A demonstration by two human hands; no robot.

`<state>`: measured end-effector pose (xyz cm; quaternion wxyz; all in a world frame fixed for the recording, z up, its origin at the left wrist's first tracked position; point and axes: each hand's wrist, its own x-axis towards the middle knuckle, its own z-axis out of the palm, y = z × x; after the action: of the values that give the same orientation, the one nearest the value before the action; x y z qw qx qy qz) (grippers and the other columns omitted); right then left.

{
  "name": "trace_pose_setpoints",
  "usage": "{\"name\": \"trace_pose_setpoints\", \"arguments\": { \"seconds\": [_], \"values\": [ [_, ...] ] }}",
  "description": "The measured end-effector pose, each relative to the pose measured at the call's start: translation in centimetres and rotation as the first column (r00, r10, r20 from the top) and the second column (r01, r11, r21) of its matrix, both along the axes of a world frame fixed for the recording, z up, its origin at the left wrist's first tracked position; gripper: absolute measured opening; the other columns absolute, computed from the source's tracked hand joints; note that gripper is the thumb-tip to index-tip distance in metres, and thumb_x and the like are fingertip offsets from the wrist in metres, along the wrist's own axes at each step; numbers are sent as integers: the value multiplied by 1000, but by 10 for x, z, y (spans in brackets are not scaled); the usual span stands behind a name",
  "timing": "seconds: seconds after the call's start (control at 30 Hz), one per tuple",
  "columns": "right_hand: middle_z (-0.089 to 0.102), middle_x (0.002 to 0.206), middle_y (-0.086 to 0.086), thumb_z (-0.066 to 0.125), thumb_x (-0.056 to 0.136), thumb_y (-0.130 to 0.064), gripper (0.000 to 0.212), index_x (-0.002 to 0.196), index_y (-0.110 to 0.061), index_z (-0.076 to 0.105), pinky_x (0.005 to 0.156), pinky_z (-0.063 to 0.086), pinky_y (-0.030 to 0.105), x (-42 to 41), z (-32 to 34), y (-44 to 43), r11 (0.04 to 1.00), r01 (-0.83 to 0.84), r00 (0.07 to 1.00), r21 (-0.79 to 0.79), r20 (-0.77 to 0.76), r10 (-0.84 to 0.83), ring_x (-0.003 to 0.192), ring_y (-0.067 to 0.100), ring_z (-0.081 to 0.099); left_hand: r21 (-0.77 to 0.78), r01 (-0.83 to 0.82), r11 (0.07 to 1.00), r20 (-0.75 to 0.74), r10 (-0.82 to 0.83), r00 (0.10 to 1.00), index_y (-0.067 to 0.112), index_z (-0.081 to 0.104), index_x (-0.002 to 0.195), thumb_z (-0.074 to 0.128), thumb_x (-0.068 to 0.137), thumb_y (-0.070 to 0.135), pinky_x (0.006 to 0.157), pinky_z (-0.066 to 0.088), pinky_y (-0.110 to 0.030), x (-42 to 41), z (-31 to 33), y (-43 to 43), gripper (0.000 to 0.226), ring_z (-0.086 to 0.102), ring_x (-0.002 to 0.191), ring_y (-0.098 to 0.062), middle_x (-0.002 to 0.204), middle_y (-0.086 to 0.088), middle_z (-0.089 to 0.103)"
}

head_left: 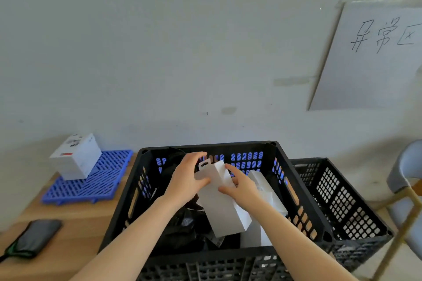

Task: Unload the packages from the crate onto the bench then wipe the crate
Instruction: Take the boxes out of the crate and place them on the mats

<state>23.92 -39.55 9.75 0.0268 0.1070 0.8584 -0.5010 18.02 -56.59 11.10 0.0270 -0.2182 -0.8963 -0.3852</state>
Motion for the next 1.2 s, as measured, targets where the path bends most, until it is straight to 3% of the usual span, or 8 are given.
{"name": "trace_pose_setpoints", "arguments": {
  "seconds": [0.2,0.37,0.57,0.7,0.8,0.93,1.07,1.2],
  "values": [
    [62,112,3,66,87,-32,58,138,-38,39,86,50,38,-31,43,-28,960,143,971,-242,-156,-184,99,19,61,153,-142,978,65,134,989,30,37,143,75,84,28,105,44,-36,-5,14,-46,70,47,124,-12,138,6,42],
    [66,108,4,63,89,-38,39,123,-38,45,87,53,47,-62,67,-79,929,157,954,-335,-193,-231,96,23,64,245,-134,960,184,90,979,38,40,137,72,86,34,97,51,-34,-17,20,-92,60,58,115,-13,120,11,59],
    [65,111,5,62,90,-35,31,116,-33,45,88,53,48,-105,80,-160,891,159,935,-426,-226,-275,97,23,63,312,-153,938,212,88,973,42,25,148,72,87,32,80,56,-26,-54,36,-161,77,61,106,-11,129,10,54],
    [58,121,2,61,91,-25,39,126,-35,46,84,53,39,-135,83,-218,903,136,934,-408,-251,-254,103,20,60,380,-187,906,222,107,969,39,28,149,75,85,26,79,60,-33,-89,42,-218,80,66,98,-14,128,5,57],
    [49,126,3,59,89,-10,64,142,-37,37,84,47,35,-155,83,-251,952,65,963,-300,-232,-139,111,22,53,398,-212,893,234,124,964,36,34,147,76,84,27,84,59,-43,-115,40,-254,76,68,95,-18,130,4,58],
    [46,129,-1,57,84,-2,83,146,-46,24,91,51,50,-175,74,-283,966,35,977,-258,-195,-88,109,25,56,379,-201,903,194,135,972,29,45,141,76,84,24,78,58,-29,-143,38,-282,65,66,96,-13,133,2,58],
    [47,135,-11,60,87,-4,78,146,-41,25,90,52,51,-199,68,-292,951,67,970,-302,-204,-133,111,21,58,370,-207,906,183,148,972,26,45,141,74,86,25,68,52,-16,-169,33,-290,63,61,90,-7,132,2,58],
    [46,142,-6,58,90,-7,60,139,-35,39,89,53,42,-229,60,-293,957,80,965,-277,-220,-144,112,19,58,375,-221,900,196,156,968,26,43,142,73,87,26,75,53,-20,-195,27,-288,63,61,96,-13,132,1,57]
  ]
}}
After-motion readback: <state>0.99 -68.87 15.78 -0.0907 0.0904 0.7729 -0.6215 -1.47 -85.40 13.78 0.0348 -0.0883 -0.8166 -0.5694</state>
